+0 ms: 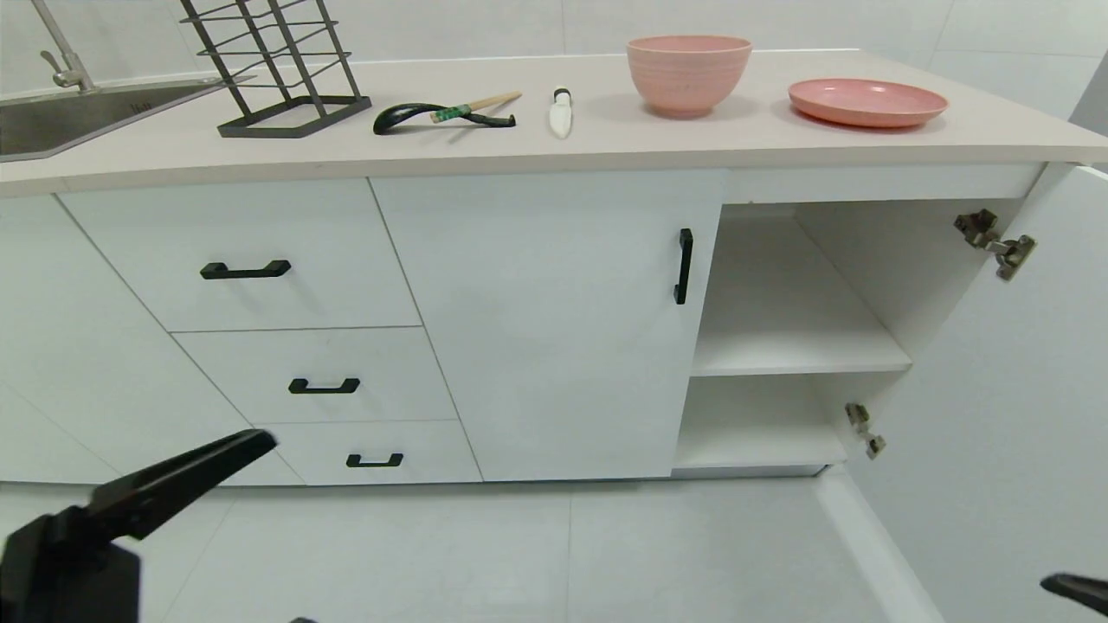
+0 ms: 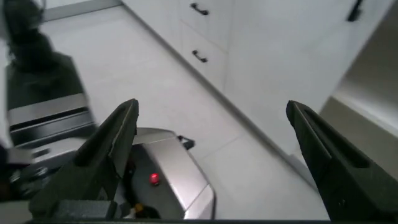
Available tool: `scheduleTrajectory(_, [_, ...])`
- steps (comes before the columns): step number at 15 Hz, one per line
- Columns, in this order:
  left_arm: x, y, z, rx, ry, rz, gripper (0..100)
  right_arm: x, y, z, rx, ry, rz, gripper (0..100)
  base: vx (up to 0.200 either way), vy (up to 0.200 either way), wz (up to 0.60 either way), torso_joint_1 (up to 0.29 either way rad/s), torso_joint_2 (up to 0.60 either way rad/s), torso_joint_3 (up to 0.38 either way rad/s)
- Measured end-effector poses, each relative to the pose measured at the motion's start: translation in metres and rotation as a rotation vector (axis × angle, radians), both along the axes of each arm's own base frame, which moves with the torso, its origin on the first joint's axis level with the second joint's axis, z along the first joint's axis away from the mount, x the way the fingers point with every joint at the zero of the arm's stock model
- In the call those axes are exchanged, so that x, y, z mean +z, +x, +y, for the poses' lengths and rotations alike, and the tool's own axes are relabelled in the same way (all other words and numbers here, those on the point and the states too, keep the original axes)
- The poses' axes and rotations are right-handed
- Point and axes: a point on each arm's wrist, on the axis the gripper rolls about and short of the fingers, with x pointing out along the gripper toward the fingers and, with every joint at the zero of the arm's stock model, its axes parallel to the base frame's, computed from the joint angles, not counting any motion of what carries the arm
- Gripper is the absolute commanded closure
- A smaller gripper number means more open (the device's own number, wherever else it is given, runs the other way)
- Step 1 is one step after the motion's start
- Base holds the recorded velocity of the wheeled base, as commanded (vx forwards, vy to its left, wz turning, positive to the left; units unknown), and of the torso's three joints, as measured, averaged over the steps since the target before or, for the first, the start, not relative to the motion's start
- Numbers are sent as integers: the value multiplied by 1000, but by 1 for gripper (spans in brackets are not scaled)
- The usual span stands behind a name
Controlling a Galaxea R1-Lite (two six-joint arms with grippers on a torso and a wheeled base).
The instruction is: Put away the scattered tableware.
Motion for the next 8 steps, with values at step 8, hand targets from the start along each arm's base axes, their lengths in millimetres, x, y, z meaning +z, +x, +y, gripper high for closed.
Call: scheduleTrajectory(8, [-71, -80, 53, 747, 118, 99, 0, -40, -55, -12, -697, 137, -31, 0, 0, 0, 0, 0, 0, 0])
